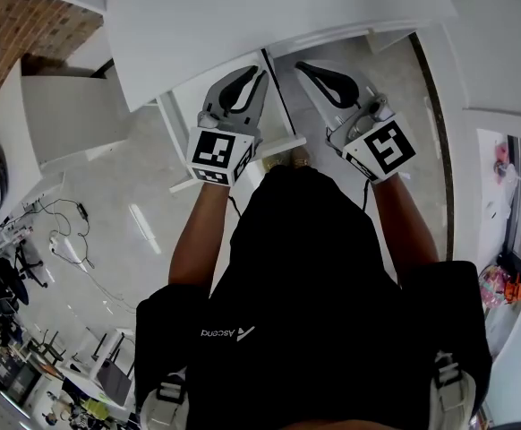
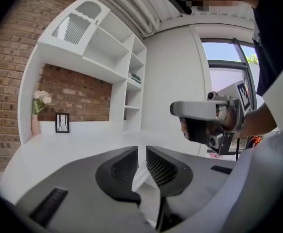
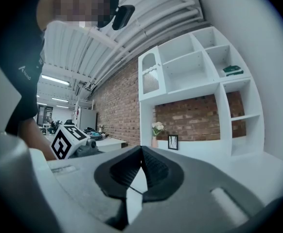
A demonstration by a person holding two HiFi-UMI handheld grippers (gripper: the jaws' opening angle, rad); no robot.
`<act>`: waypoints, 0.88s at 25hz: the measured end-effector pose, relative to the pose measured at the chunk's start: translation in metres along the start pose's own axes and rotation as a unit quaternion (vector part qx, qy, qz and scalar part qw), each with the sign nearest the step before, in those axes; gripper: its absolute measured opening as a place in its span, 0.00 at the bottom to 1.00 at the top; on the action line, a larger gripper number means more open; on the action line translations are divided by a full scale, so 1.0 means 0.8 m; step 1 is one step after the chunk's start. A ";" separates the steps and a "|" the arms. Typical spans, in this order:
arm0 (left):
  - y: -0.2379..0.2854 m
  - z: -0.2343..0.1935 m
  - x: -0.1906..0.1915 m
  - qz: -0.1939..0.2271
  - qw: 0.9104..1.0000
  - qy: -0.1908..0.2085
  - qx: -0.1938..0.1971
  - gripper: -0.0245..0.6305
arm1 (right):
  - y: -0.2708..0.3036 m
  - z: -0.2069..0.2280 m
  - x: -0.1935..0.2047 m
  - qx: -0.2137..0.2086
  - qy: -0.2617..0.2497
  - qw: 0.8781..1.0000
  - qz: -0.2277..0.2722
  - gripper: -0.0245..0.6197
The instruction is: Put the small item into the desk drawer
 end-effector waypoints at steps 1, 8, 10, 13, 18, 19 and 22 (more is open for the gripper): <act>-0.006 0.004 -0.015 0.013 1.000 0.003 0.000 0.11 | 0.000 -0.003 -0.005 0.000 -0.001 1.000 0.004 0.04; -0.043 0.023 -0.104 0.080 0.996 0.033 -0.003 0.07 | -0.001 -0.028 -0.041 -0.008 -0.006 0.999 0.032 0.04; -0.053 0.027 -0.126 0.096 0.995 0.036 -0.006 0.05 | -0.001 -0.037 -0.049 -0.013 -0.009 0.999 0.038 0.04; -0.065 0.033 -0.153 0.121 0.991 0.047 -0.006 0.04 | -0.003 -0.048 -0.061 -0.018 -0.011 0.999 0.046 0.04; -0.074 0.051 -0.186 0.155 0.986 0.056 0.007 0.04 | -0.008 -0.055 -0.073 -0.025 0.010 0.998 0.064 0.04; -0.075 0.054 -0.189 0.158 0.986 0.056 0.009 0.04 | -0.008 -0.056 -0.074 -0.026 0.013 0.997 0.067 0.04; -0.078 0.059 -0.193 0.161 0.985 0.057 0.011 0.04 | -0.008 -0.059 -0.077 -0.027 0.012 0.997 0.071 0.04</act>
Point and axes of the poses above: the fingertips, and each gripper's own axes: y forward along the fingers, z to its right, x out of its underside, the point moved 2 cm from there along -y, backward along the fingers, and after that the axes turned 7 degrees about z, right-handed, at the moved point
